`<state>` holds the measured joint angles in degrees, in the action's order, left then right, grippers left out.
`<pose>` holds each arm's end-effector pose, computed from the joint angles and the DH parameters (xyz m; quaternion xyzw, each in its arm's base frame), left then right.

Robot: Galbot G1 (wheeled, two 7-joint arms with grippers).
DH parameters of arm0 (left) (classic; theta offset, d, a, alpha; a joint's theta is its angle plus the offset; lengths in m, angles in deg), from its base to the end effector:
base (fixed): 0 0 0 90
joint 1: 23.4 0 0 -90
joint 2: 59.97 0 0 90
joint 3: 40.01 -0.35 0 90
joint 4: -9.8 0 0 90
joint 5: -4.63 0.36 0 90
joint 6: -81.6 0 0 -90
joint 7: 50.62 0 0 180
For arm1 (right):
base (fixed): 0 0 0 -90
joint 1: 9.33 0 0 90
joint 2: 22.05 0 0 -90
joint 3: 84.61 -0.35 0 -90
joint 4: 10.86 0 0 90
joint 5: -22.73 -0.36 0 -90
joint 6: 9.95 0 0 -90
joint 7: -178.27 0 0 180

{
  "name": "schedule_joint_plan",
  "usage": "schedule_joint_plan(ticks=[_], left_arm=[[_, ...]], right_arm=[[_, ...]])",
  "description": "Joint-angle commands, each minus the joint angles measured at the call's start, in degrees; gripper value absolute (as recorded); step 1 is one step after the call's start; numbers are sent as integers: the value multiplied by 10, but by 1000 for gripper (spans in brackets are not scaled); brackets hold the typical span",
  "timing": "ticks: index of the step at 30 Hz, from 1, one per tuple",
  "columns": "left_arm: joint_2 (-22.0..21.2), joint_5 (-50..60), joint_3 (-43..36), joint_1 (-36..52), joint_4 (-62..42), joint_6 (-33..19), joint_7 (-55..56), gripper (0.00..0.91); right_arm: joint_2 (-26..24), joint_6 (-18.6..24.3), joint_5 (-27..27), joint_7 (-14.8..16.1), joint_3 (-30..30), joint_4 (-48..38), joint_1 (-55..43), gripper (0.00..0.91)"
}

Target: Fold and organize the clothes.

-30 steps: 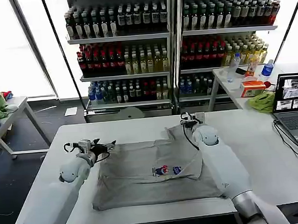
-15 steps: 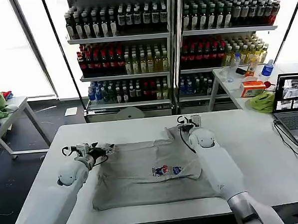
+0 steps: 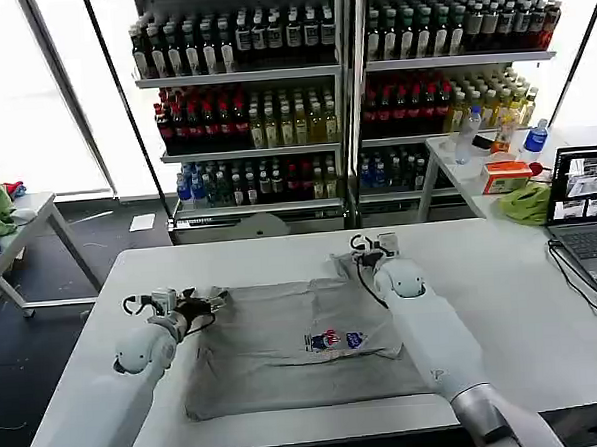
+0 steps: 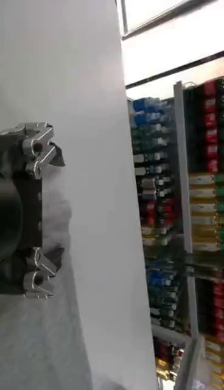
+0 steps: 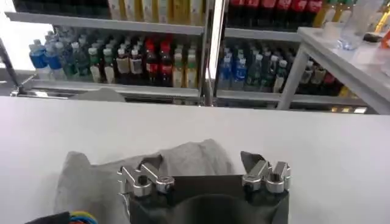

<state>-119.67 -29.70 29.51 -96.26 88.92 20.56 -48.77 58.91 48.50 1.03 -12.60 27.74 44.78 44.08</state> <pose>0.4412 0.1041 -0.3069 -0.0832 -0.9580 -0.0272 0.2730 0.5569 0.0247 -0.2891 0.0197 -0.9576 0.0456 0.2839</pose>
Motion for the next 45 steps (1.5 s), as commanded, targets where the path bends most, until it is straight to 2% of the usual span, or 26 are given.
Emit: schedule_joint_plan(ticks=[1,2,5,7,8,9,10,11,12,31,45], left_arm=[[0,0,0,-1,0,1,0,907],[0,0,-1,-2,0,1,0,907],[2,0,-2,-4,1,0,1,907],[0,0,0,-5,0,-1,0,887],[-1,-1,1,-4,-3,-1,-1,574],[-2,-1,1,-3,-5,-1,-1,423],[-2,-1,0,-3,-6,-1,-1,111],[-1,-1,-2,-3,-7,-1,-2,30],[-2,-1,-3,-3,-7,-2,-1,0],[-8,14,-17,-2,-4,-9,-4,10],[-12,25,-9,-7,22,-47,0,0]], right_arm=[[3,0,3,0,0,-4,-1,856],[3,0,3,0,0,-4,0,806],[4,0,2,-1,0,-3,4,776],[6,0,3,-1,0,-2,6,584],[7,0,3,-2,1,-1,9,383],[7,0,3,-2,1,-1,10,282],[7,0,3,-2,1,0,12,101],[7,0,3,-4,0,0,13,0],[7,0,3,-4,0,1,13,0],[-3,-3,-8,-15,-1,43,44,0],[-21,1,-37,-13,-26,146,91,0]])
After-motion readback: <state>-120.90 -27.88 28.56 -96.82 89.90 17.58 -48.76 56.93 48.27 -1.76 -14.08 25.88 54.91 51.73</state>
